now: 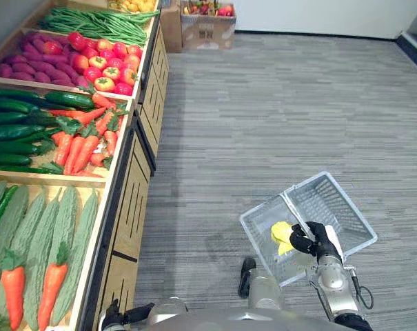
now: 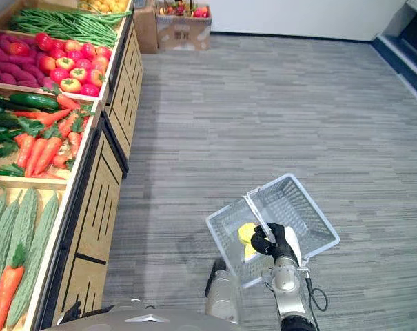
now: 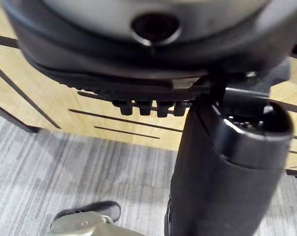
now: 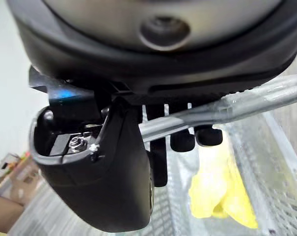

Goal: Pick vegetable in the basket

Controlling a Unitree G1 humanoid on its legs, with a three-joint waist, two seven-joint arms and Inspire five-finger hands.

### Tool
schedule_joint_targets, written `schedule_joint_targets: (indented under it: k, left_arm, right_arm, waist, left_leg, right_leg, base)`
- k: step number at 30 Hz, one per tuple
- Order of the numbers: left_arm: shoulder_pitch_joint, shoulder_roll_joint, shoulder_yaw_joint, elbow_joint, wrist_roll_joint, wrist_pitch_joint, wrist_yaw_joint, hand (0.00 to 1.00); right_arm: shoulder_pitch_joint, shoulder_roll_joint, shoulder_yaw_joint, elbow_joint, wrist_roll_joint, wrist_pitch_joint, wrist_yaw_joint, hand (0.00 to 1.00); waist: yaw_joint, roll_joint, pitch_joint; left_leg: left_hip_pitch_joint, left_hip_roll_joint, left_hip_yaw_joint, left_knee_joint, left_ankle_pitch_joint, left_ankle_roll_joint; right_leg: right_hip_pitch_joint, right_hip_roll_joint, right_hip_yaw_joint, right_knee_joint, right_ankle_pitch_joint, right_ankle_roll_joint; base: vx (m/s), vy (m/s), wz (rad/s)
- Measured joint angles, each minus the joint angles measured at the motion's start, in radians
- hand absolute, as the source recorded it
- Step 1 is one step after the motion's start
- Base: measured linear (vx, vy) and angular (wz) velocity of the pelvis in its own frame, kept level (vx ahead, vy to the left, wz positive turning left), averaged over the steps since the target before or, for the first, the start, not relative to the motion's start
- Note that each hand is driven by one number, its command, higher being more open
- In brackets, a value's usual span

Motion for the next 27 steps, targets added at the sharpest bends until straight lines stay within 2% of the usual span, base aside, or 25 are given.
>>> schedule_joint_targets:
  k: [1,2,5,7,9,10,11,13,14,15,16,17,19,21,22,23,25,26,27]
  left_arm:
    - [0.000,-0.001,0.000,-0.001,0.000,0.000,0.000,1.00]
    - [-0.011,-0.022,0.001,-0.005,0.000,0.001,0.001,1.00]
    - [-0.021,-0.063,0.002,-0.015,-0.001,-0.006,0.005,1.00]
    - [-0.035,-0.065,0.000,-0.018,-0.001,-0.007,0.005,1.00]
    - [-0.041,-0.067,-0.001,-0.026,-0.001,-0.011,0.002,1.00]
    - [-0.041,-0.067,0.002,-0.028,-0.005,-0.020,0.003,1.00]
    - [-0.041,-0.068,0.009,-0.042,-0.010,-0.027,0.006,1.00]
    - [-0.041,-0.063,0.012,-0.060,-0.027,-0.029,0.011,1.00]
    - [-0.043,-0.055,0.012,-0.069,-0.051,-0.035,0.016,1.00]
    - [-0.043,-0.055,0.012,-0.069,-0.053,-0.036,0.016,1.00]
    - [-0.048,-0.055,0.012,-0.081,-0.068,-0.048,0.015,1.00]
    - [-0.050,-0.059,0.011,-0.090,-0.080,-0.048,0.013,1.00]
    - [-0.060,-0.067,0.010,-0.090,-0.083,-0.047,0.012,1.00]
    - [-0.062,-0.069,0.010,-0.089,-0.083,-0.042,0.013,1.00]
    - [-0.062,-0.070,0.011,-0.087,-0.082,-0.040,0.013,1.00]
    - [-0.061,-0.070,0.013,-0.086,-0.082,-0.040,0.013,1.00]
    - [-0.062,-0.070,0.022,-0.089,-0.078,-0.047,0.013,1.00]
    - [-0.066,-0.073,0.056,-0.088,-0.077,-0.047,0.010,1.00]
    - [-0.065,-0.072,0.063,-0.087,-0.077,-0.046,0.011,1.00]
  right_arm:
    - [0.003,0.000,-0.005,0.000,0.000,0.002,-0.001,0.00]
    - [-0.002,-0.016,-0.022,0.005,0.000,0.016,-0.007,0.00]
    - [-0.011,-0.033,-0.030,0.006,0.000,0.028,-0.009,0.00]
    - [-0.004,-0.033,-0.030,0.005,0.001,0.028,-0.009,0.00]
    - [0.007,-0.028,-0.030,0.005,0.003,0.028,-0.009,0.00]
    - [0.022,-0.024,-0.030,0.005,0.003,0.027,-0.009,0.00]
    - [0.040,-0.018,-0.030,0.005,0.003,0.027,-0.009,0.00]
    - [0.057,-0.007,-0.029,0.005,0.004,0.027,-0.010,0.00]
    - [0.060,0.005,-0.030,0.005,0.004,0.026,-0.012,0.00]
    - [0.060,0.006,-0.031,0.005,0.004,0.025,-0.013,0.00]
    - [0.061,0.009,-0.033,0.005,0.010,0.026,-0.015,0.00]
    - [0.062,0.010,-0.040,0.007,0.013,0.026,-0.016,0.00]
    - [0.062,0.014,-0.056,0.016,0.013,0.026,-0.021,0.00]
    - [0.070,0.018,-0.057,0.022,0.013,0.025,-0.021,0.00]
    - [0.073,0.023,-0.057,0.023,0.013,0.025,-0.021,0.00]
    - [0.076,0.035,-0.056,0.021,0.012,0.025,-0.022,0.00]
    - [0.064,0.043,-0.048,0.020,0.012,0.025,-0.032,0.00]
    - [0.048,0.044,-0.034,0.021,0.012,0.025,-0.032,0.00]
    - [0.047,0.044,-0.029,0.020,0.011,0.025,-0.032,0.00]
  waist:
    - [-0.003,0.002,0.001]
    - [-0.003,0.052,0.005]
    - [-0.004,0.098,0.001]
    - [-0.007,0.095,-0.001]
    - [-0.006,0.091,-0.002]
    - [-0.005,0.086,0.000]
    - [-0.002,0.074,0.007]
    - [0.001,0.072,0.009]
    - [0.001,0.072,0.008]
    - [0.001,0.072,0.008]
    - [0.005,0.069,0.010]
    - [0.010,0.069,0.010]
    - [0.024,0.070,0.011]
    - [0.026,0.072,0.010]
    - [0.030,0.075,0.011]
    - [0.042,0.072,0.009]
    - [0.055,0.065,0.012]
    - [0.055,0.053,0.022]
    - [0.055,0.047,0.025]
  left_leg:
    - [0.006,0.001,-0.010,0.002,-0.006,-0.011]
    - [0.015,0.041,-0.027,0.000,-0.018,-0.037]
    - [0.013,0.090,-0.061,0.000,0.000,-0.080]
    - [-0.005,0.106,-0.094,0.045,0.021,-0.106]
    - [-0.056,0.120,-0.129,0.183,0.036,-0.129]
    - [-0.110,0.137,-0.156,0.314,0.069,-0.126]
    - [-0.168,0.155,-0.169,0.452,0.134,-0.121]
    - [-0.232,0.187,-0.166,0.609,0.239,-0.106]
    - [-0.298,0.206,-0.166,0.713,0.193,-0.077]
    - [-0.308,0.205,-0.166,0.719,0.182,-0.072]
    - [-0.383,0.188,-0.160,0.715,0.100,-0.063]
    - [-0.410,0.169,-0.145,0.658,0.080,-0.062]
    - [-0.428,0.131,-0.118,0.447,0.083,-0.059]
    - [-0.414,0.100,-0.105,0.131,0.137,-0.066]
    - [-0.415,0.099,-0.105,0.053,0.193,-0.065]
    - [-0.402,0.100,-0.100,0.029,0.246,-0.068]
    - [-0.418,0.096,-0.079,0.039,0.262,-0.047]
    - [-0.411,0.073,-0.059,0.032,0.283,-0.011]
    - [-0.406,0.063,-0.055,0.030,0.285,-0.004]
  right_leg:
    - [0.005,0.006,0.002,-0.009,0.053,-0.022]
    - [0.019,0.034,-0.016,0.010,0.085,-0.053]
    - [0.012,0.069,-0.055,0.052,0.016,-0.087]
    - [0.021,0.070,-0.074,0.082,-0.033,-0.091]
    - [0.054,0.071,-0.094,0.089,-0.068,-0.094]
    - [0.089,0.072,-0.112,0.085,-0.086,-0.096]
    - [0.131,0.076,-0.125,0.073,-0.104,-0.099]
    - [0.193,0.091,-0.137,0.036,-0.119,-0.109]
    - [0.240,0.111,-0.144,-0.001,-0.135,-0.119]
    - [0.244,0.113,-0.144,-0.004,-0.137,-0.120]
    - [0.271,0.121,-0.148,-0.035,-0.137,-0.121]
    - [0.285,0.121,-0.148,-0.043,-0.138,-0.121]
    - [0.305,0.119,-0.147,-0.049,-0.150,-0.115]
    - [0.334,0.128,-0.150,-0.056,-0.165,-0.104]
    - [0.349,0.138,-0.146,-0.073,-0.165,-0.104]
    - [0.370,0.147,-0.139,-0.115,-0.165,-0.104]
    - [0.370,0.148,-0.104,-0.158,-0.164,-0.103]
    - [0.364,0.125,-0.077,-0.164,-0.155,-0.082]
    - [0.364,0.114,-0.072,-0.160,-0.155,-0.071]
  base:
    - [0.45,-0.187,0.28]
    - [0.39,-0.164,0.22]
    - [0.37,-0.184,0.10]
    - [0.31,-0.213,0.23]
    - [0.21,-0.172,0.33]
    - [0.15,-0.169,0.40]
    - [0.14,-0.168,0.41]
    - [0.12,-0.140,0.25]
    - [0.15,-0.141,0.11]
    - [0.18,-0.145,0.05]
    - [0.15,-0.066,0.00]
    - [0.18,-0.026,-0.03]
    - [0.12,0.038,-0.09]
    - [0.16,0.114,-0.10]
    - [0.27,0.182,-0.25]
    - [0.26,0.179,-0.37]
    - [0.29,0.210,-0.41]
    - [0.21,0.162,-0.27]
    - [0.33,0.253,-0.25]
